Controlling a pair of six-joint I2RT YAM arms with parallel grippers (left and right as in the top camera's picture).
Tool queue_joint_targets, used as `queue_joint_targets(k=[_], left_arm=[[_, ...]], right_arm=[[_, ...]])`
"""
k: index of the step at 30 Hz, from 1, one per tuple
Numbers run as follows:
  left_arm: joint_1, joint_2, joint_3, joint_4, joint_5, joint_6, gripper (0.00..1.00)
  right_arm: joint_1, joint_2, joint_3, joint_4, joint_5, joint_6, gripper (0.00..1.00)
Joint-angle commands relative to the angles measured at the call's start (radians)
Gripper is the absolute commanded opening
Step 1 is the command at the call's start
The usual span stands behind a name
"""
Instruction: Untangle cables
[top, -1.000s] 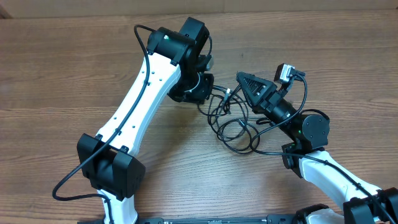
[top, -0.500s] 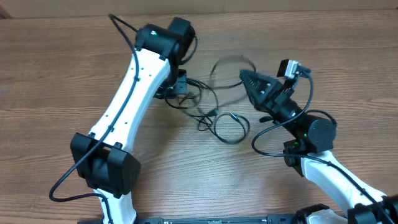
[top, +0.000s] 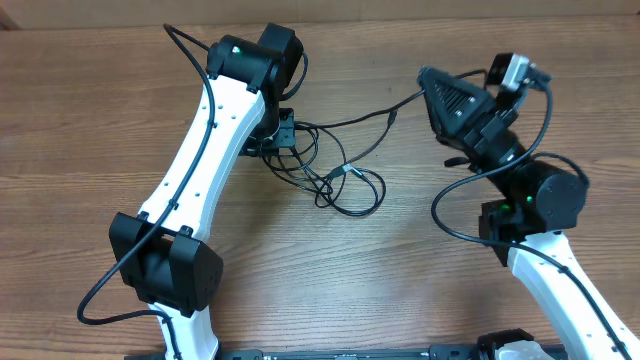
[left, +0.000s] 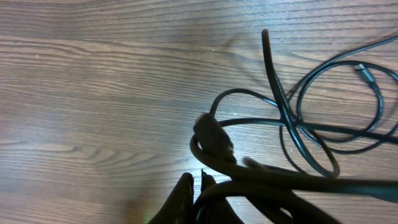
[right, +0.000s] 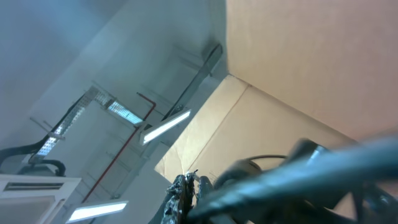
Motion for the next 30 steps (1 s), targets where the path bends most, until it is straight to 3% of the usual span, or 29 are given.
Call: queue_joint_targets(k=[1,11,21,23,27,30], left_arm=[[0.012,0.005,-0.027,0.008,0.006,-0.024,0.11],[0.012,0.005,-0.032,0.014,0.013,-0.025,0.28],[0.012,0.005,-0.032,0.021,0.013,-0.024,0.29],[0.012,0.005,-0.032,0.023,0.014,-0.025,0.35],[0.012,0.005,-0.032,0.027,0.015,-0.025,0.56],[0.012,0.005,-0.032,0.031,0.033,-0.024,0.59]], right_arm=[[-0.025,-0.026,0.095,-0.006,0.017,0.005,0.04],[-0.074,-0.026,0.361,-0.204,-0.007,-0.040,0.04],[-0.173,-0.026,0.699,-0.549,0.021,-0.226,0.04],[-0.210,-0.026,0.769,-0.623,0.021,-0.254,0.04],[-0.296,-0.026,0.879,-0.725,0.028,-0.266,0.04],[-0.341,-0.026,0.900,-0.726,0.028,-0.265,0.04]])
